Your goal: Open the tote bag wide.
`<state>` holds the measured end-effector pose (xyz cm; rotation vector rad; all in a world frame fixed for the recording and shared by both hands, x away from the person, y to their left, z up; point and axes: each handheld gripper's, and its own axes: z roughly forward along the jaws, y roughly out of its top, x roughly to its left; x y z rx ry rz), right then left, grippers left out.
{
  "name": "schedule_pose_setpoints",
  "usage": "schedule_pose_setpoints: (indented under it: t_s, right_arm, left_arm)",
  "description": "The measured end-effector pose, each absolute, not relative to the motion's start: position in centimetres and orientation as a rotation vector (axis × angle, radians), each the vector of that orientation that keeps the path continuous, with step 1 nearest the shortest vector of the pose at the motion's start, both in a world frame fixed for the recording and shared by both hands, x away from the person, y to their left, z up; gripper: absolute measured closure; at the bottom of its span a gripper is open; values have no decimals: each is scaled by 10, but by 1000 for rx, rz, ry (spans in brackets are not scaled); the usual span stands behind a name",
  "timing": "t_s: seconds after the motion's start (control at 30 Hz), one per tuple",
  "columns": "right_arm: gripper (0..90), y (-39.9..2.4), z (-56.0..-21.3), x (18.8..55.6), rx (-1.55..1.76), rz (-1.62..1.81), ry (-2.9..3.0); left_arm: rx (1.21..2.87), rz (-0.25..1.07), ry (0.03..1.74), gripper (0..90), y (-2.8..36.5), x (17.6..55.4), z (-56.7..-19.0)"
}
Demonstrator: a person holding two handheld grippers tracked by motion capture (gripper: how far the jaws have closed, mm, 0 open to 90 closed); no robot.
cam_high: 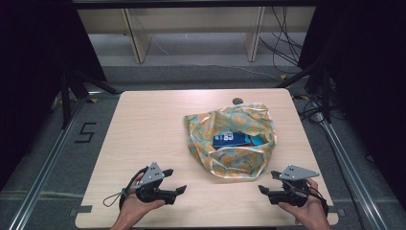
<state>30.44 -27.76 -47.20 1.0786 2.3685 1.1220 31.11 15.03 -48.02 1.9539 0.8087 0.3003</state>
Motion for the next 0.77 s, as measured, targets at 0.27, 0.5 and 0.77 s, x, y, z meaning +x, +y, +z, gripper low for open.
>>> schedule_pose_setpoints:
  t_s: [0.27,0.5,0.77]
  right_arm:
    - [290,-285,-477,301,1063,1121,2357]
    - [291,-284,-481,302,1048,1086,2371]
    - [291,-284,-484,304,1078,1072,2367]
  left_arm:
    - [1954,291,827,238,148,307,-489]
    - [1968,306,818,238,147,308,-492]
    - [1958,310,870,238,152,311,-495]
